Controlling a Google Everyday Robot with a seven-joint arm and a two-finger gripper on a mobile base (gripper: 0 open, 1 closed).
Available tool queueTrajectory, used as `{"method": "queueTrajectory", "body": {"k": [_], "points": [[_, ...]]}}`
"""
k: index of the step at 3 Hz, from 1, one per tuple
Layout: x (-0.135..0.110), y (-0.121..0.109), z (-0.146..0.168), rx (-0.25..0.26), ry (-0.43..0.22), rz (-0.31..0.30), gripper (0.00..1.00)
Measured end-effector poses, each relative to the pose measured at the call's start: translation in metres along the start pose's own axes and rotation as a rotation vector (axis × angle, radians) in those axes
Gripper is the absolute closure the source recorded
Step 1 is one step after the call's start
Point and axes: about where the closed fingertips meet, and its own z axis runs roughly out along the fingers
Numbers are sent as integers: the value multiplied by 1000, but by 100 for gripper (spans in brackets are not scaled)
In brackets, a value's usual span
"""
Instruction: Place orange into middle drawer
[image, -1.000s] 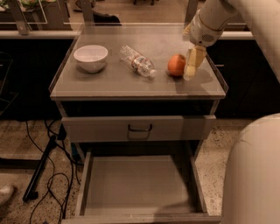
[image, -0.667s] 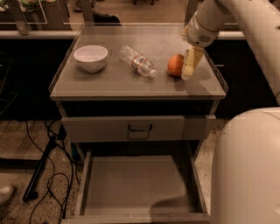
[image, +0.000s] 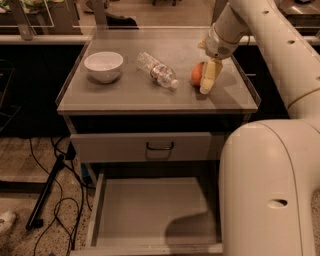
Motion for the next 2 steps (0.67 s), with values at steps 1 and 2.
{"method": "queueTrajectory", "body": {"k": [1,2], "points": [[6,-1,5,-5,7,5,0],[19,-3,9,-9,28,14,0]]}}
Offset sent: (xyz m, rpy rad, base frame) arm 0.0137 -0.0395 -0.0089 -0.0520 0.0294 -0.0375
